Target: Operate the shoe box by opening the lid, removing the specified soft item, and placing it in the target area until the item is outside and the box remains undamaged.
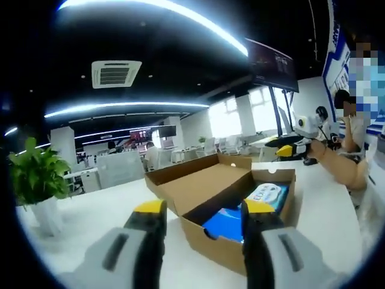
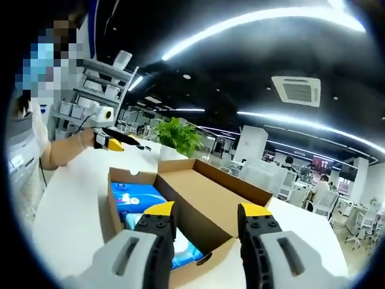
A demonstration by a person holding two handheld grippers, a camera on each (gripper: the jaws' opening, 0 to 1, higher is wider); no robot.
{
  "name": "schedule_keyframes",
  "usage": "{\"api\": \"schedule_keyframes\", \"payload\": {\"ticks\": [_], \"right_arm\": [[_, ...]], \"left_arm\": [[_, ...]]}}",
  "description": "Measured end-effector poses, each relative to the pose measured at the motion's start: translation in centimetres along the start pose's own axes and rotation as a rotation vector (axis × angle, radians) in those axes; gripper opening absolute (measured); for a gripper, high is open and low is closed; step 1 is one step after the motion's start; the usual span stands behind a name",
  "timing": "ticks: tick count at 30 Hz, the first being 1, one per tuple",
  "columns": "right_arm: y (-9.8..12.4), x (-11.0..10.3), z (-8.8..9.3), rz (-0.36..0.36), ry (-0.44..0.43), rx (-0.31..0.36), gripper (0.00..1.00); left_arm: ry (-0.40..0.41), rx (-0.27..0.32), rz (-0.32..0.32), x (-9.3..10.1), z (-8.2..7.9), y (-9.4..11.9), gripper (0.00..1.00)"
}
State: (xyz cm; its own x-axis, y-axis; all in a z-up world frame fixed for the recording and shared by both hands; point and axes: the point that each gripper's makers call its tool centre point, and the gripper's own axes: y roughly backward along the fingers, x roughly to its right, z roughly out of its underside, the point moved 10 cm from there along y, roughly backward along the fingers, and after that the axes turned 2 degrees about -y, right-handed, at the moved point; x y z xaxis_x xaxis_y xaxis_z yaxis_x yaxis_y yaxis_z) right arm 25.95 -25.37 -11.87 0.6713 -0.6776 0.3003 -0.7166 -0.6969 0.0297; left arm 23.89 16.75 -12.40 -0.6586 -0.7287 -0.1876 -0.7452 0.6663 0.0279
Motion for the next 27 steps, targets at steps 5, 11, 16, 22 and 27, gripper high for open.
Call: {"api": "schedule_keyframes", "payload": {"ticks": [5,11,16,22,27], "right_arm": [[-0.5,-0.1,-1.0,-0.028,0.039,-0.063,0.42],[-1.2,0.0,-1.1,-0.062,0.065,-0.146,0.42],[-1.8,0.3,-0.5,-0.096,0.084,-0.236,0.43],[-2.2,0.6,-0.8,-0.114,0.113,-0.294,0.43],[-2.9,0.1,-0.6,-0.166,0.148,-0.37,0.43]], "left_arm": [[-0.044,-0.013,0.039,0.3,-1.8,-0.8,0.51],[-0.081,-0.054,0.081,0.8,-2.8,-2.4,0.51],[-0.103,-0.088,0.114,1.4,-3.2,-3.6,0.52],[-0.114,-0.102,0.154,1.9,-3.5,-5.5,0.52],[-0.127,-0.127,0.191,2.6,-3.3,-6.9,0.51]]}}
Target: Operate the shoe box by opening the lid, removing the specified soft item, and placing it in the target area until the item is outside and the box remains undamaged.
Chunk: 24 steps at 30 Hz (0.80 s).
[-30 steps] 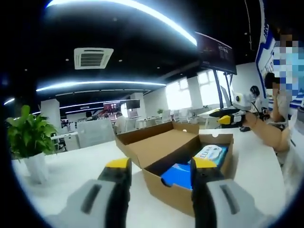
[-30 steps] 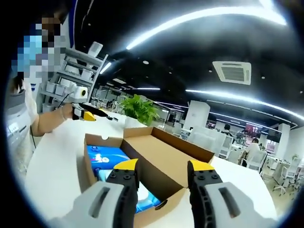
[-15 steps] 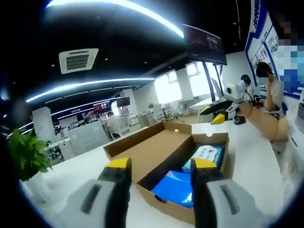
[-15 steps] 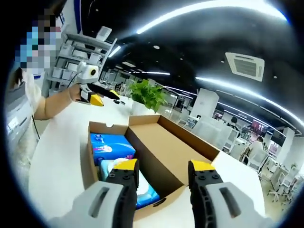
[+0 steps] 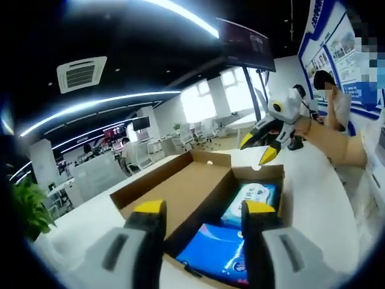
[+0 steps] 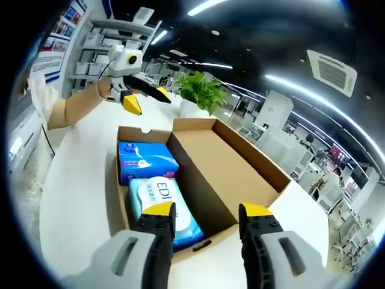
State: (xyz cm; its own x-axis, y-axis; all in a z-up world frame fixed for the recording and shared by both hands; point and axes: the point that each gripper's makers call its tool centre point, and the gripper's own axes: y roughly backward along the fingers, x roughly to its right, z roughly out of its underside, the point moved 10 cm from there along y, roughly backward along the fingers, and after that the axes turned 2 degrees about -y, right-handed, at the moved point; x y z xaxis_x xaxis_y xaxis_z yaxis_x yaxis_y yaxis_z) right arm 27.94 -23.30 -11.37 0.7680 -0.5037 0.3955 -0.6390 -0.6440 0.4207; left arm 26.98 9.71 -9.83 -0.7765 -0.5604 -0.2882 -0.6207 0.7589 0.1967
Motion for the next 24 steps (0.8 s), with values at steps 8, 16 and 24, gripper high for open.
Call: {"api": "schedule_keyframes", "payload": {"ticks": [8,16,24], "right_arm": [[-1.2,-0.6,-0.3,-0.064,0.05,-0.046,0.43],[-2.0,-0.6,-0.8,-0.118,0.072,-0.094,0.44],[-2.1,-1.4,-0.5,-0.161,0.024,-0.235,0.43]], "left_arm": [[-0.028,-0.073,0.034,0.7,0.5,-1.4,0.5],[-0.042,-0.09,0.077,1.1,0.4,-2.0,0.49],[-0.044,-0.141,0.139,1.8,0.7,-4.0,0.48]]}}
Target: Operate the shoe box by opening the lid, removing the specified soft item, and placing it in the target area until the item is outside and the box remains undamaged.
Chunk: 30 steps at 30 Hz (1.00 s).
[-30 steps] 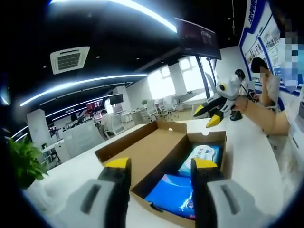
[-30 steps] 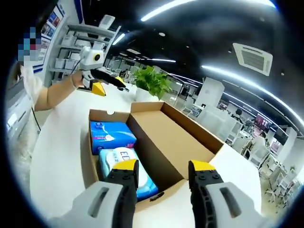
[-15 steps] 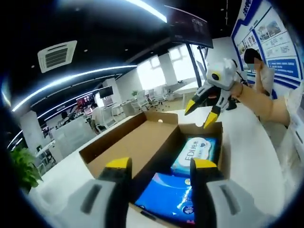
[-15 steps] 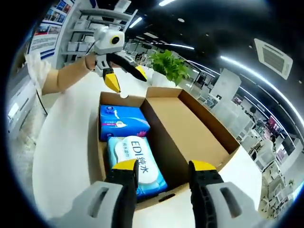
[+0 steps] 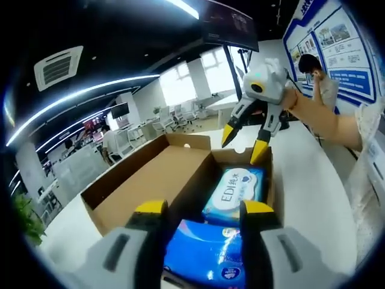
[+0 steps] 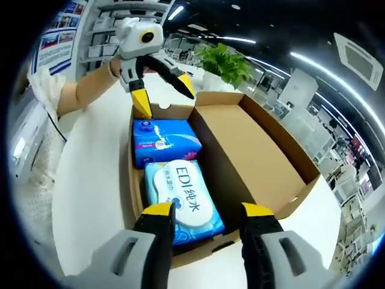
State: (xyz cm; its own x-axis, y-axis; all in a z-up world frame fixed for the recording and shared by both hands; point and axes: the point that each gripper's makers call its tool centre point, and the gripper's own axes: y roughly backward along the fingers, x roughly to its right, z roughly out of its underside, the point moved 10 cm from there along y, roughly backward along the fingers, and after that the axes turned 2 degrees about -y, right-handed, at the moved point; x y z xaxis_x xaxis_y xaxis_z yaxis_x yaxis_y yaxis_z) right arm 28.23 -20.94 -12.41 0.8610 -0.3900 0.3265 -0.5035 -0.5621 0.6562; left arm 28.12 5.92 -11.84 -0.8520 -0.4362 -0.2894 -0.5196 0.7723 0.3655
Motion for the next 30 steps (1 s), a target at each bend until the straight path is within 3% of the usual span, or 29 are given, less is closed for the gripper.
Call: {"api": "schedule_keyframes", "payload": {"ticks": [5,10,12,15,30], "right_arm": [[-0.1,-0.4,0.0,-0.039,-0.023,-0.099,0.42],[-0.5,-0.7,0.1,-0.068,-0.03,-0.178,0.42],[-0.9,-0.7,0.5,-0.079,-0.051,-0.235,0.42],[-1.1,-0.6,0.5,-0.086,-0.08,-0.262,0.4],[-2.0,-0.5,-0.2,-0.149,-0.184,-0.432,0.41]], "left_arm": [[0.033,-0.05,0.053,0.4,0.3,-1.6,0.47],[0.015,-0.091,0.097,0.7,0.2,-2.9,0.48],[-0.011,-0.135,0.132,0.9,0.3,-3.7,0.5],[-0.06,-0.199,0.18,0.9,0.5,-4.5,0.52],[-0.215,-0.341,0.295,-2.0,0.1,-8.2,0.47]]}}
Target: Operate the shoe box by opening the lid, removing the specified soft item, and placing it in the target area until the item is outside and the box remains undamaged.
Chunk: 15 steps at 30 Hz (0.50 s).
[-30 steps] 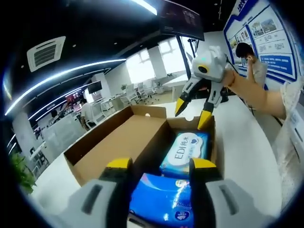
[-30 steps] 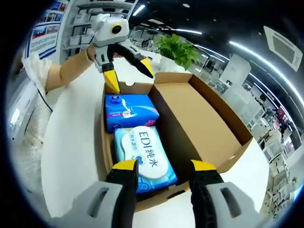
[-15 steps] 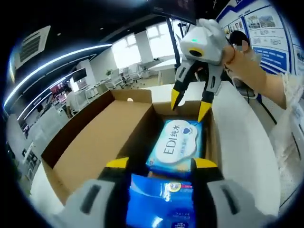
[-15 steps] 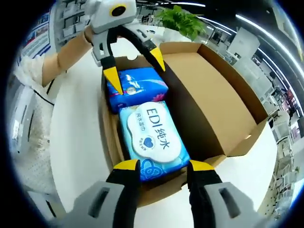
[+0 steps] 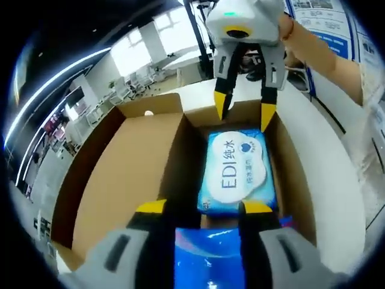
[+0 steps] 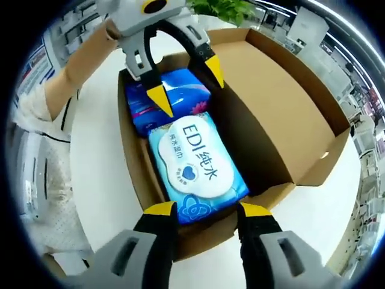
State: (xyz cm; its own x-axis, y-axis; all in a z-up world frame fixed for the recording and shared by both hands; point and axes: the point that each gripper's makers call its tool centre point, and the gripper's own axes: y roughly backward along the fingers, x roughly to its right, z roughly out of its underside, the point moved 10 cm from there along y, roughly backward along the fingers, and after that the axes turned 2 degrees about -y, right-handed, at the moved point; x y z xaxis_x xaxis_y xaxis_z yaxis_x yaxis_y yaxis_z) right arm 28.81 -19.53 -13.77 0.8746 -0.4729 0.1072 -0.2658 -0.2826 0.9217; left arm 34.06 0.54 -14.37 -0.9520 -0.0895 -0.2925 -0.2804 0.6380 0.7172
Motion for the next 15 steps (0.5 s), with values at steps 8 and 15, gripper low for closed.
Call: {"api": "schedule_keyframes", "payload": {"ticks": [8,15], "right_arm": [[-0.9,-0.3,-1.2,0.002,-0.021,-0.13,0.42],[-1.4,-0.5,-1.7,0.017,-0.043,-0.202,0.42]], "left_arm": [[-0.109,-0.128,0.089,-1.1,-0.7,-1.0,0.42],[-0.22,-0.233,0.176,-1.0,-1.2,-2.5,0.39]]}}
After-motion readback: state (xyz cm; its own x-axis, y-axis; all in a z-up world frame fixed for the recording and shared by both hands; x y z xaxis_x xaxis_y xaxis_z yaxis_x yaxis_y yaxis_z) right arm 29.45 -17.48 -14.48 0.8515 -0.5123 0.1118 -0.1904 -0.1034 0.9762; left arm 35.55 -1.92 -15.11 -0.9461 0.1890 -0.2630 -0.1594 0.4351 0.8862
